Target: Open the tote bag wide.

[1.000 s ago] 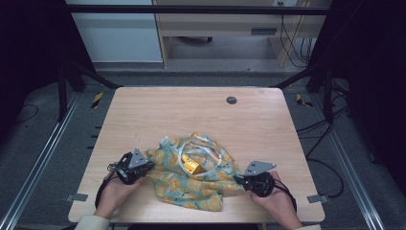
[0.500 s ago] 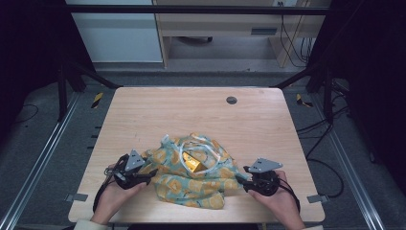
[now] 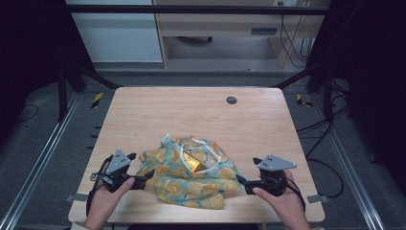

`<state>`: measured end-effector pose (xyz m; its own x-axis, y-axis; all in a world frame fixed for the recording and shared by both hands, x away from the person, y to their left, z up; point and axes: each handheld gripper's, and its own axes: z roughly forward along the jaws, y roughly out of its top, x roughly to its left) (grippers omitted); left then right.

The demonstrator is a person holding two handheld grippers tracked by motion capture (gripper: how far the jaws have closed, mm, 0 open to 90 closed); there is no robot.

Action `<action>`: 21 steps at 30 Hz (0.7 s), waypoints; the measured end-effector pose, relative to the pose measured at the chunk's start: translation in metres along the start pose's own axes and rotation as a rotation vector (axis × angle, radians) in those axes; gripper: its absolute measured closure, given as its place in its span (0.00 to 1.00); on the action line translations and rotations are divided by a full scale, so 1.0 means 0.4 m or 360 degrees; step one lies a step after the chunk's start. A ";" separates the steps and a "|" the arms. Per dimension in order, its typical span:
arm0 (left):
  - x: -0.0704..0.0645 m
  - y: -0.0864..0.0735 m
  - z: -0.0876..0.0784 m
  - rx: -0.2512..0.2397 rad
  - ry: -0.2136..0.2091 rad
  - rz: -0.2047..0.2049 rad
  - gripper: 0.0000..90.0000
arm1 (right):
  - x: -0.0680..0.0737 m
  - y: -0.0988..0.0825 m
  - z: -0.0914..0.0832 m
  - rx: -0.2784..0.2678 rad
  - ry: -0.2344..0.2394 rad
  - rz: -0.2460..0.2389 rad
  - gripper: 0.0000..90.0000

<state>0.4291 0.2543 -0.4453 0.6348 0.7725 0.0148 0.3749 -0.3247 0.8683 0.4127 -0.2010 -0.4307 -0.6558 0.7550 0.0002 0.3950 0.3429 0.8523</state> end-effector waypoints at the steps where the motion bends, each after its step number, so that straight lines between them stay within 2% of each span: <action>1: 0.000 -0.001 0.000 0.0001 0.0002 -0.0002 0.08 | -0.003 0.012 -0.001 -0.0021 0.0012 0.0002 0.24; 3: 0.001 0.000 0.000 -0.0002 0.0012 0.0006 0.08 | -0.008 0.039 0.002 -0.0036 0.0051 0.0003 0.29; 6: 0.001 0.003 -0.001 -0.0024 0.0036 0.0000 0.08 | -0.010 0.082 0.022 -0.0003 0.0065 -0.0016 0.38; 10: 0.003 0.001 0.005 -0.0015 0.0056 0.0007 0.08 | -0.006 0.140 0.088 0.0064 0.0097 -0.0055 0.48; 12: 0.004 -0.001 0.006 -0.0019 0.0051 -0.0015 0.08 | -0.002 0.162 0.122 0.0096 0.0113 -0.0059 0.51; 14: 0.005 0.000 0.010 -0.0004 0.0060 0.0008 0.09 | 0.004 0.176 0.146 0.0118 0.0134 -0.0046 0.54; 16: 0.005 0.002 0.008 0.0007 0.0076 0.0031 0.09 | 0.017 0.181 0.157 0.0114 0.0160 -0.0067 0.56; 18: 0.003 0.002 0.005 -0.0003 0.0080 0.0016 0.09 | 0.030 0.180 0.167 0.0127 0.0184 -0.0086 0.58; 21: 0.003 0.013 0.012 -0.0008 0.0085 0.0010 0.10 | 0.041 0.184 0.190 0.0163 0.0161 -0.0105 0.57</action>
<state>0.4349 0.2510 -0.4431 0.5999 0.7987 0.0468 0.3676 -0.3271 0.8706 0.4799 -0.1209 -0.4078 -0.7419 0.6706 0.0027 0.4088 0.4490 0.7946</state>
